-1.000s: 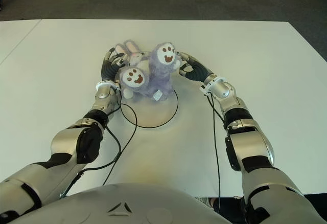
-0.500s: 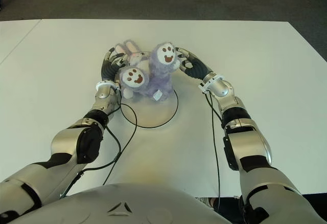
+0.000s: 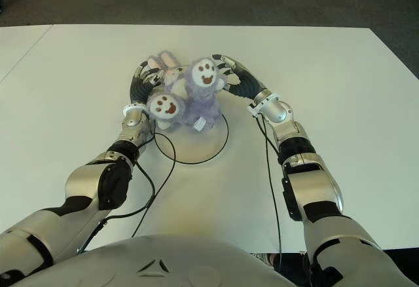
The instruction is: Put the doll into the plate.
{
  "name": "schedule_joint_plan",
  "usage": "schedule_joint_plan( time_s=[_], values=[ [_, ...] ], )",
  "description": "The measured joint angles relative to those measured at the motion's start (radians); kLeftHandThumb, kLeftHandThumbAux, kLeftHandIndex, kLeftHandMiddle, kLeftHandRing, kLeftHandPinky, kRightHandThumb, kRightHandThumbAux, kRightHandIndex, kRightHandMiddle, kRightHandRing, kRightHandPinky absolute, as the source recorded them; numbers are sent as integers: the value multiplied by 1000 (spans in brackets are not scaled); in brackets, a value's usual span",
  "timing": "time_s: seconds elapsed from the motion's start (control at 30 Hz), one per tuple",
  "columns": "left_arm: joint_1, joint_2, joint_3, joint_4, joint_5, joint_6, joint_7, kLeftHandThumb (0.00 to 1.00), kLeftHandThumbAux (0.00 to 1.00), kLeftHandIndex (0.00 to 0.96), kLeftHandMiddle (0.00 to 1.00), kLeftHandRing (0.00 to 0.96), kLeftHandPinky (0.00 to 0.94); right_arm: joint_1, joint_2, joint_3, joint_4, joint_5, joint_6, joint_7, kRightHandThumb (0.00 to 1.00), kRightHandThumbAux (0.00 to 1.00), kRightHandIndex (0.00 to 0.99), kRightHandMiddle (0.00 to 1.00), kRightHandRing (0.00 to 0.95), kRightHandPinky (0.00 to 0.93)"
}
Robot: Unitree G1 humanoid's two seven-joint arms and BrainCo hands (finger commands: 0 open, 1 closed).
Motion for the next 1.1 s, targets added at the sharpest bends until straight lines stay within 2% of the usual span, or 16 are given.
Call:
schedule_joint_plan(
  time_s=[0.17,0.37,0.6,0.93,1.03,1.1],
  values=[
    [0,0,0,0,0,0,0,0,693,111,292,314,305,40,3,18,-79,-15,17,0,582,744,46,88,137,209],
    [0,0,2,0,-1,0,0,0,705,103,290,316,316,73,6,30,-147,-11,62,34,593,744,50,85,135,245],
    [0,1,3,0,-1,0,-4,0,716,107,287,313,308,110,15,32,-227,13,108,71,568,729,49,88,136,223],
    [0,1,6,0,-3,0,-10,0,701,112,294,315,308,141,23,31,-290,27,144,86,528,734,42,94,138,216],
    [0,2,6,0,-4,0,-11,0,698,116,295,310,281,145,25,32,-293,26,144,85,528,737,41,95,139,214],
    [0,2,6,0,-4,0,-11,0,683,122,293,306,284,147,26,32,-296,26,144,85,562,740,40,99,146,225]
  ],
)
